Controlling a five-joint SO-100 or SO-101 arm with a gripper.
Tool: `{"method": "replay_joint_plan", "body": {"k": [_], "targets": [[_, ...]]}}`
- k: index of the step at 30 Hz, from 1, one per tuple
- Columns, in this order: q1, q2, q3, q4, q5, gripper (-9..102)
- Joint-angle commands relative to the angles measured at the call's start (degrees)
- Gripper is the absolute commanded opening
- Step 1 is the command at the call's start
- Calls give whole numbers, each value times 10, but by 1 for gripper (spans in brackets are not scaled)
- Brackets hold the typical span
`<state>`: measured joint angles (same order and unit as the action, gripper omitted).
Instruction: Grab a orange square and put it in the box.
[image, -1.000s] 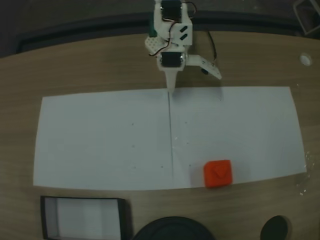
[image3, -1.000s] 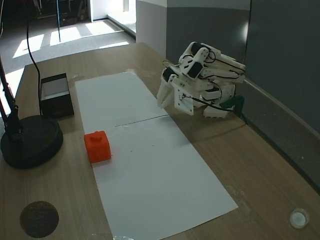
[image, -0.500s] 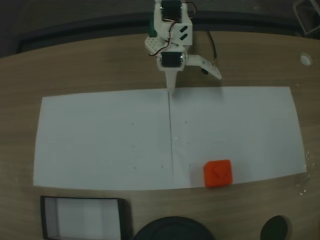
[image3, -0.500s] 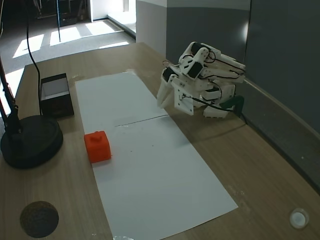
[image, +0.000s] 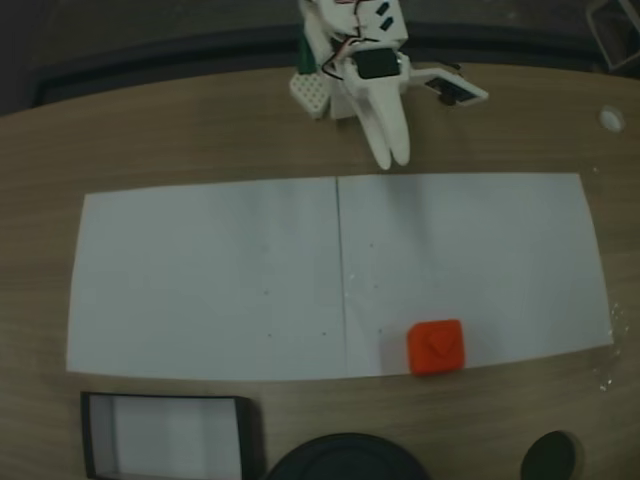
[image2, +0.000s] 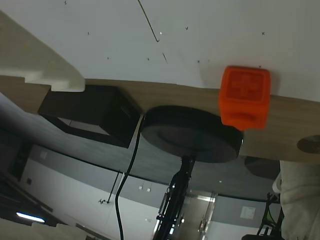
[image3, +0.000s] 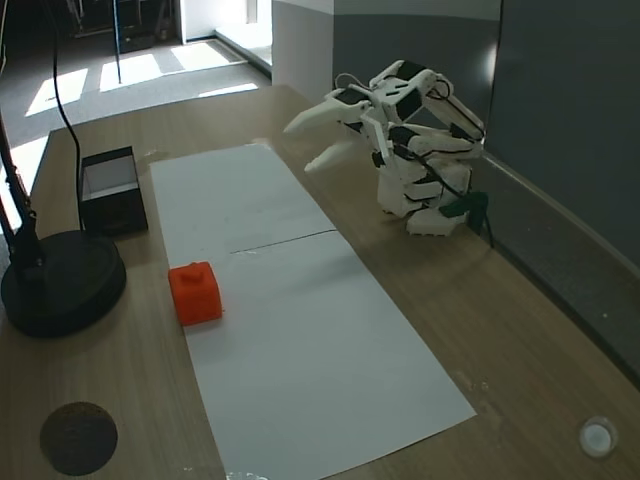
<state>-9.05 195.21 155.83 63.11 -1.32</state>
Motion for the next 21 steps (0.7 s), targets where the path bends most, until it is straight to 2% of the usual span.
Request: {"method": "replay_joint_plan", "body": {"k": [1, 11, 16, 21], "targets": [[-1, -95, -105, -12, -4, 28], [-3, -670, -449, -30, 1, 28], [-3, -926, -652, 23, 2, 28], [-3, -1113, -824, 92, 4, 28]]}}
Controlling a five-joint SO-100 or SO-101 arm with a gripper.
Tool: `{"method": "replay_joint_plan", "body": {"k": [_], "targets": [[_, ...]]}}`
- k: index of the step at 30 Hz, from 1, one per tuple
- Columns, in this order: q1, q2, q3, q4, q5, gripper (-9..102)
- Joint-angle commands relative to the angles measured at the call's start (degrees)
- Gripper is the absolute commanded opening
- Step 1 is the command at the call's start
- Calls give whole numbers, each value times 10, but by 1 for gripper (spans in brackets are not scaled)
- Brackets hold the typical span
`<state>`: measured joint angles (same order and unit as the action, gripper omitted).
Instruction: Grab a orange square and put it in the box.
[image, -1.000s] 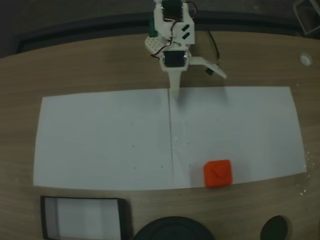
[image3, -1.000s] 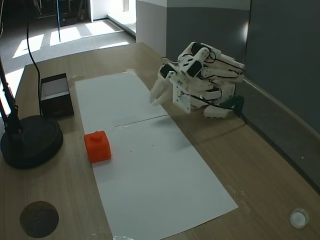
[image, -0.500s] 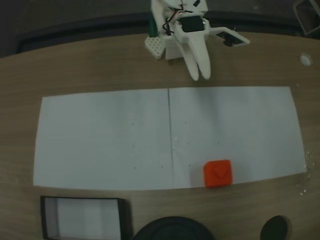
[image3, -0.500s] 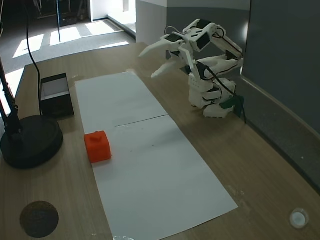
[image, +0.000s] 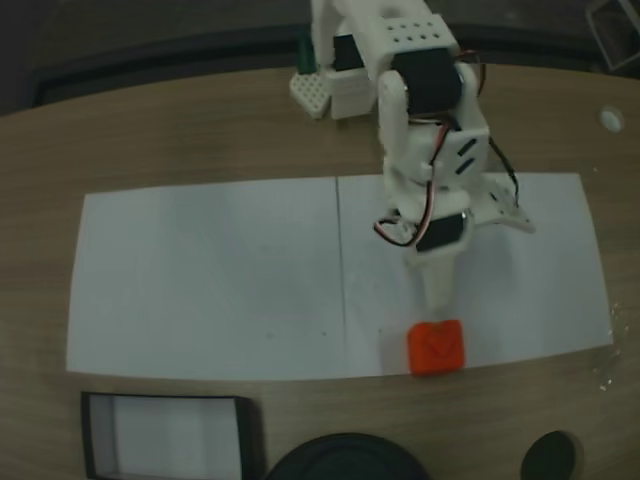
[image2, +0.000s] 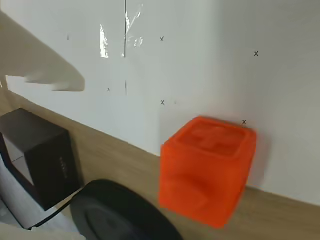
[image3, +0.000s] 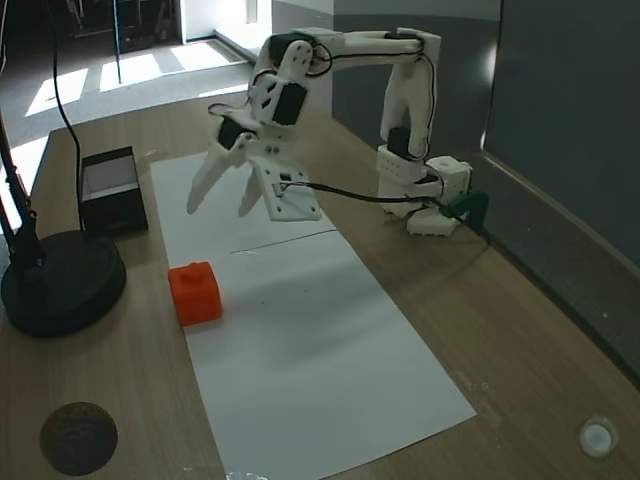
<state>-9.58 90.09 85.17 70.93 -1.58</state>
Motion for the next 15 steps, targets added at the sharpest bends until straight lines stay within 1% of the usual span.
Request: {"method": "replay_joint_plan", "body": {"k": [1, 6, 9, 13, 15], "targets": [[4, -88, -147, 28, 10, 28], [-2, -184, -281, 86, 24, 28], [-2, -223, -344, 105, 25, 29], [-3, -274, -401, 142, 24, 38], [-13, -300, -420, 160, 24, 40]]}}
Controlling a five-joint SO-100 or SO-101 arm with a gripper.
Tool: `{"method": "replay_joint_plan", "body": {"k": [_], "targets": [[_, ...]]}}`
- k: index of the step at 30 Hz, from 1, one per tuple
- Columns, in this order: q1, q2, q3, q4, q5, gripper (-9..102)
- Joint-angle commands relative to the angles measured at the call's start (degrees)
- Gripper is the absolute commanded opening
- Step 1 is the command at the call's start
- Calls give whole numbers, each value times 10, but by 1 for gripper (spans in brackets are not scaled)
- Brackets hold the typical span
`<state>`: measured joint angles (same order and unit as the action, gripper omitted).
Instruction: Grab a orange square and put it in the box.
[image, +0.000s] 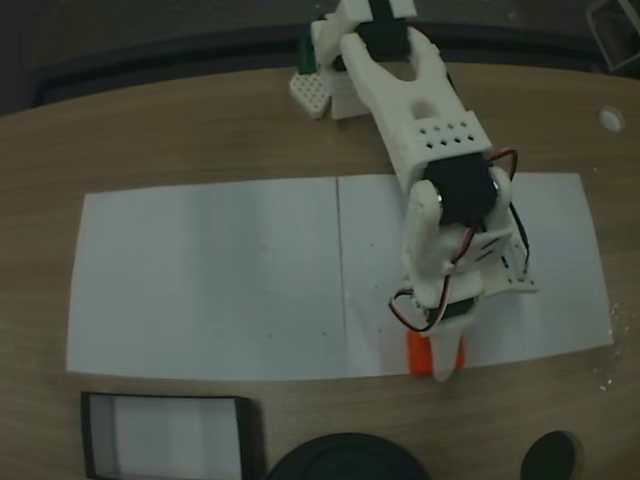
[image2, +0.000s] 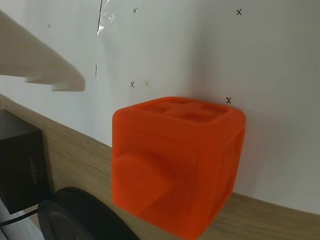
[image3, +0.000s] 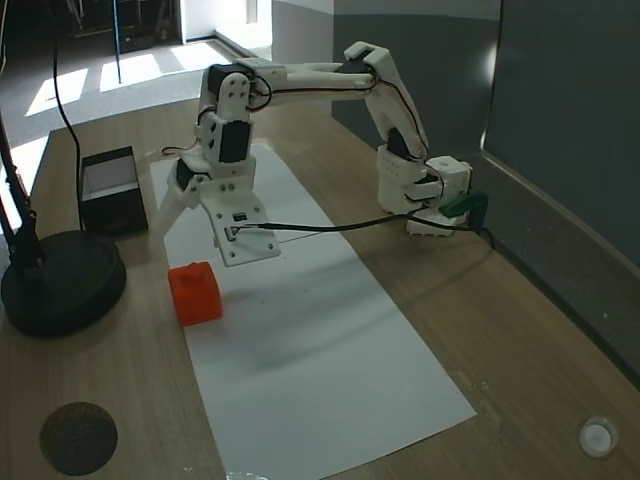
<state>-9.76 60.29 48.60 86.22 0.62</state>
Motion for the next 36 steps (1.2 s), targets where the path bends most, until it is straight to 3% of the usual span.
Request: {"method": "replay_joint_plan", "body": {"k": [1, 12, 31, 33, 36], "targets": [[-17, -14, -62, 12, 3, 40], [-57, -58, -89, 11, 4, 39], [-20, -121, -92, -29, -3, 38], [-18, -122, -92, -30, -3, 31], [-17, -120, -92, -31, -3, 11]]}}
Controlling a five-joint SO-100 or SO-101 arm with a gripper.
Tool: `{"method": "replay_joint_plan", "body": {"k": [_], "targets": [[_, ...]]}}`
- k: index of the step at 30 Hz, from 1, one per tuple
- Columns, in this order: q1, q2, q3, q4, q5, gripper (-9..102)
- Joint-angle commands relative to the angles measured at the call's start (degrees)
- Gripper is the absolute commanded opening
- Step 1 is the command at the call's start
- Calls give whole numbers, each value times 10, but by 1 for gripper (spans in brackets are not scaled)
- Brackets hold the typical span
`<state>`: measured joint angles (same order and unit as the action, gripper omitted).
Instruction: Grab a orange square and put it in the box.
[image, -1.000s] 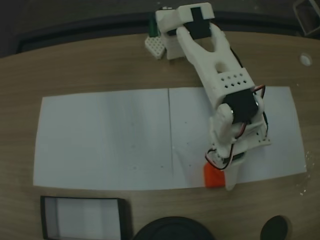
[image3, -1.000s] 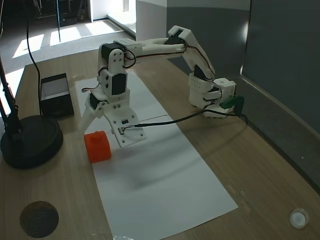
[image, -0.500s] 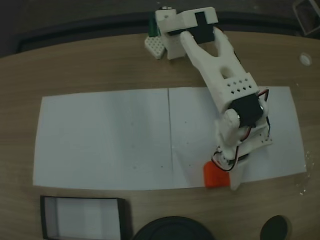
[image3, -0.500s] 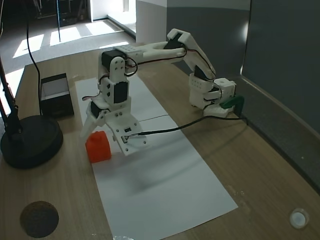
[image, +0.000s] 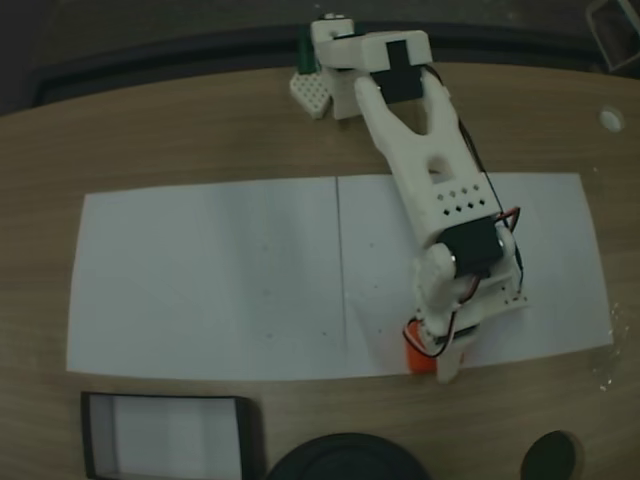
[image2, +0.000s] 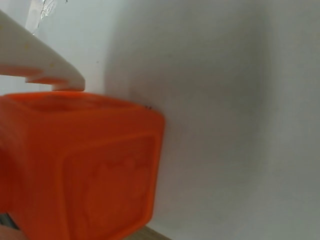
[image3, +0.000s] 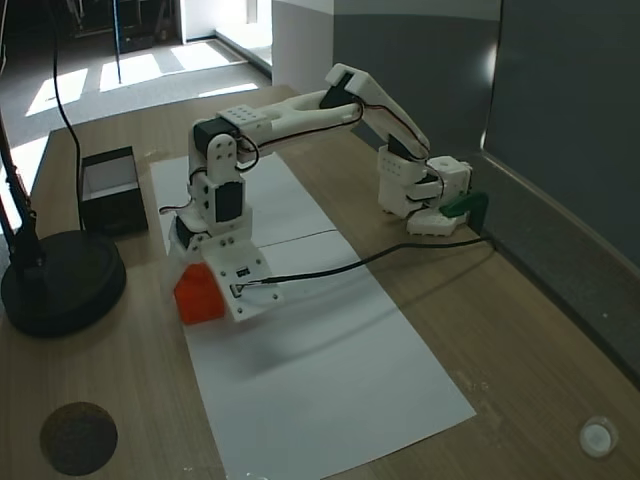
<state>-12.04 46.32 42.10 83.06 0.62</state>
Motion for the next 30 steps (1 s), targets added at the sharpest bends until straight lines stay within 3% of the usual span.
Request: {"method": "replay_joint_plan", "body": {"k": [1, 5, 11, 19, 30], "targets": [[10, 24, -27, 1, -3, 7], [35, 36, -82, 16, -17, 5], [147, 112, -288, 83, -19, 5], [352, 150, -463, 27, -54, 5], [364, 76, -466, 12, -47, 5]]}}
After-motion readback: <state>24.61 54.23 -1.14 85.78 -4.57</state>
